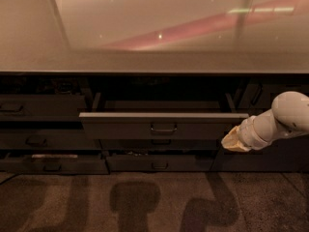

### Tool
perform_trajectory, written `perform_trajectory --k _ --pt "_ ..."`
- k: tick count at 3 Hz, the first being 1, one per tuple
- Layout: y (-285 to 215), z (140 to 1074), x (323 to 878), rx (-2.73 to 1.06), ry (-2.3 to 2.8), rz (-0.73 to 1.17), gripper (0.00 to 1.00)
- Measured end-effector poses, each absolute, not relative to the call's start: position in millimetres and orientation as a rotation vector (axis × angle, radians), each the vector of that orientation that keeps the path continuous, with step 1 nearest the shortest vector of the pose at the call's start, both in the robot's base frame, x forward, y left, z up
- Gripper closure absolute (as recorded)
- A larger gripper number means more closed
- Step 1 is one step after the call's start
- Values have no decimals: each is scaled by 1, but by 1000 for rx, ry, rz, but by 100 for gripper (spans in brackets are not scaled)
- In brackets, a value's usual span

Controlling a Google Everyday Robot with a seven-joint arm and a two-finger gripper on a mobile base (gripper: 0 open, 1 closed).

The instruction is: Open top drawer

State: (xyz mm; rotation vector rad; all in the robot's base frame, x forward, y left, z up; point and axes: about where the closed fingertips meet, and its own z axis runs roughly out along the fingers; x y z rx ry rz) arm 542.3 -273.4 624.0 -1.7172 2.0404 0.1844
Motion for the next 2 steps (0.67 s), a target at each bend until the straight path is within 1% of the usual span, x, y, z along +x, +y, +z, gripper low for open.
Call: perform_trajectory --k 1,2 --pt "-268 629 550 -1706 2035 254 61" --pt "-260 640 555 -1701 2029 278 84"
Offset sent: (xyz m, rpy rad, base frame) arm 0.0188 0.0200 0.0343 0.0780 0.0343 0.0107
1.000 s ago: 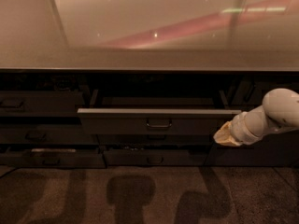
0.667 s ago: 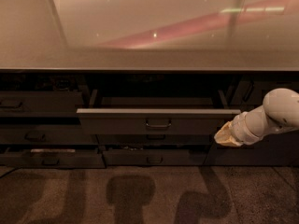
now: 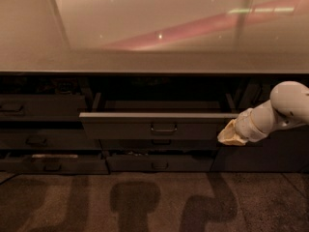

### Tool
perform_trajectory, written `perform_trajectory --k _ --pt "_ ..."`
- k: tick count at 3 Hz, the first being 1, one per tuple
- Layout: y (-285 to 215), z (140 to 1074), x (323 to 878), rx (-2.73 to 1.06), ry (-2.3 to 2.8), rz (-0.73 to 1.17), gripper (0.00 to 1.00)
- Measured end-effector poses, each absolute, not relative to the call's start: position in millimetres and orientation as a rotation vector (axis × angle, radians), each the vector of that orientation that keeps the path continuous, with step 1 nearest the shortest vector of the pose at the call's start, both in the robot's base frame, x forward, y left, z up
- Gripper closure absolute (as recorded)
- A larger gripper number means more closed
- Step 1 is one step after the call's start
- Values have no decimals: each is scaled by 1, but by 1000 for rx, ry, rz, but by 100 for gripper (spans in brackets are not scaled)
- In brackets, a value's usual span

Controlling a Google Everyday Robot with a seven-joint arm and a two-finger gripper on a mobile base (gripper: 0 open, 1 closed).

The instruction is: Open top drawer

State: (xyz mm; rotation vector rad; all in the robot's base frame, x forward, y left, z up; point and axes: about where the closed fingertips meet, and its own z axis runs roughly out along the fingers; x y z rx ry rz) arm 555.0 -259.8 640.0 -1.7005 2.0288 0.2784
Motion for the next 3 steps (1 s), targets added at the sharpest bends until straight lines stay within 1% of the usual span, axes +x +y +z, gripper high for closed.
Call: perform_trajectory --k 1,2,3 --pt "-253 670 555 -1669 2035 227 100" --pt "-241 722 541 -1641 1986 146 100" --pt "-239 785 526 -1593 1959 29 100"
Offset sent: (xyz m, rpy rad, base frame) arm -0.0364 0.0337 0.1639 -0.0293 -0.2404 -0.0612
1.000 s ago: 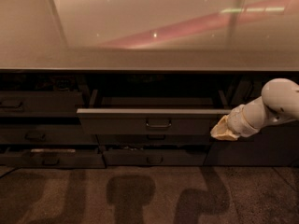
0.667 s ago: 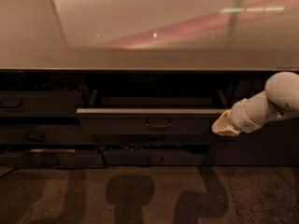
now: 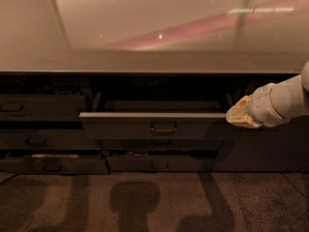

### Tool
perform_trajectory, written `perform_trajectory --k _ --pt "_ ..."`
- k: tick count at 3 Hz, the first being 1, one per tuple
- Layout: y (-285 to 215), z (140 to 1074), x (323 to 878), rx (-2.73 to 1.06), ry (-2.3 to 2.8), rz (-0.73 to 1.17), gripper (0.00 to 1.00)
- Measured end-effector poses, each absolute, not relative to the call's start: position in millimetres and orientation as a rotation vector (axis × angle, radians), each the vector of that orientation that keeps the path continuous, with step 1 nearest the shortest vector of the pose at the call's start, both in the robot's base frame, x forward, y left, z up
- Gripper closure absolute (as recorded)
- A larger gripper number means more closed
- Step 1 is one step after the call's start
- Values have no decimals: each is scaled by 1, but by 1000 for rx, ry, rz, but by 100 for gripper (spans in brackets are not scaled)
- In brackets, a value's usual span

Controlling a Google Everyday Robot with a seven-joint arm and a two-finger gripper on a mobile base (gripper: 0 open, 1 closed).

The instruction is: Open top drawer

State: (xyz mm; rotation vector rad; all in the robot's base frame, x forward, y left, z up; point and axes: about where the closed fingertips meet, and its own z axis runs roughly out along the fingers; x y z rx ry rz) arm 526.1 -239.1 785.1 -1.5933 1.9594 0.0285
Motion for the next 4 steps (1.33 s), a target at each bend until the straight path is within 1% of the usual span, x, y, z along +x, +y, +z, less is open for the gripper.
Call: perform_trajectory --k 1,2,3,4 --pt "-240 784 529 -1588 1968 44 100" --pt "-257 777 546 -1506 2029 174 100" --pt "-283 802 583 -1413 2093 176 100" --pt "-298 815 605 -1360 2134 171 100"
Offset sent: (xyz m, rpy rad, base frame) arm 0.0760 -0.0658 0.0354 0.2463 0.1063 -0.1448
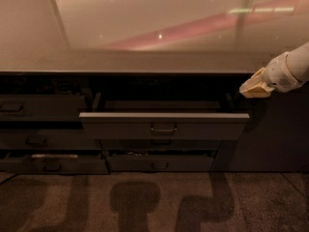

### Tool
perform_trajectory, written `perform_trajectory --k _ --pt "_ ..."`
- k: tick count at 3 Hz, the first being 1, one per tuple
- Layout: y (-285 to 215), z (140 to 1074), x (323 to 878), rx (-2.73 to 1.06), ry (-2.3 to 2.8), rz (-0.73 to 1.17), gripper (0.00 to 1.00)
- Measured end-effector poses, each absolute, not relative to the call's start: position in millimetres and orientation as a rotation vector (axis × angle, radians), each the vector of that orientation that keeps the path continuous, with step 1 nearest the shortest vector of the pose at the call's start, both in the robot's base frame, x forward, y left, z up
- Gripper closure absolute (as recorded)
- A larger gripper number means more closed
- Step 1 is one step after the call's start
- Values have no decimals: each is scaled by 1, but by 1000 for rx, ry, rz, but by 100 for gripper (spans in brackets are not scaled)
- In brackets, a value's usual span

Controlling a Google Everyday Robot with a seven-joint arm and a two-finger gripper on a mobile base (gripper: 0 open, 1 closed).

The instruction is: Open top drawer

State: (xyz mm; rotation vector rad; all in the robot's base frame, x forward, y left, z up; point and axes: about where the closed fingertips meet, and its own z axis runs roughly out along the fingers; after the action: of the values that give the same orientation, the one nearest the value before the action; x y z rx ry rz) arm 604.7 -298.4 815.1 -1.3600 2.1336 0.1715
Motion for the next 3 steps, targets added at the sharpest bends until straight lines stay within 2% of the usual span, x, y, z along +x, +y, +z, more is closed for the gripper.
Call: perform_trajectory --k 1,3 --pt "-301 820 608 -1354 2129 162 100" --pt "-322 745 639 -1319 2369 191 100"
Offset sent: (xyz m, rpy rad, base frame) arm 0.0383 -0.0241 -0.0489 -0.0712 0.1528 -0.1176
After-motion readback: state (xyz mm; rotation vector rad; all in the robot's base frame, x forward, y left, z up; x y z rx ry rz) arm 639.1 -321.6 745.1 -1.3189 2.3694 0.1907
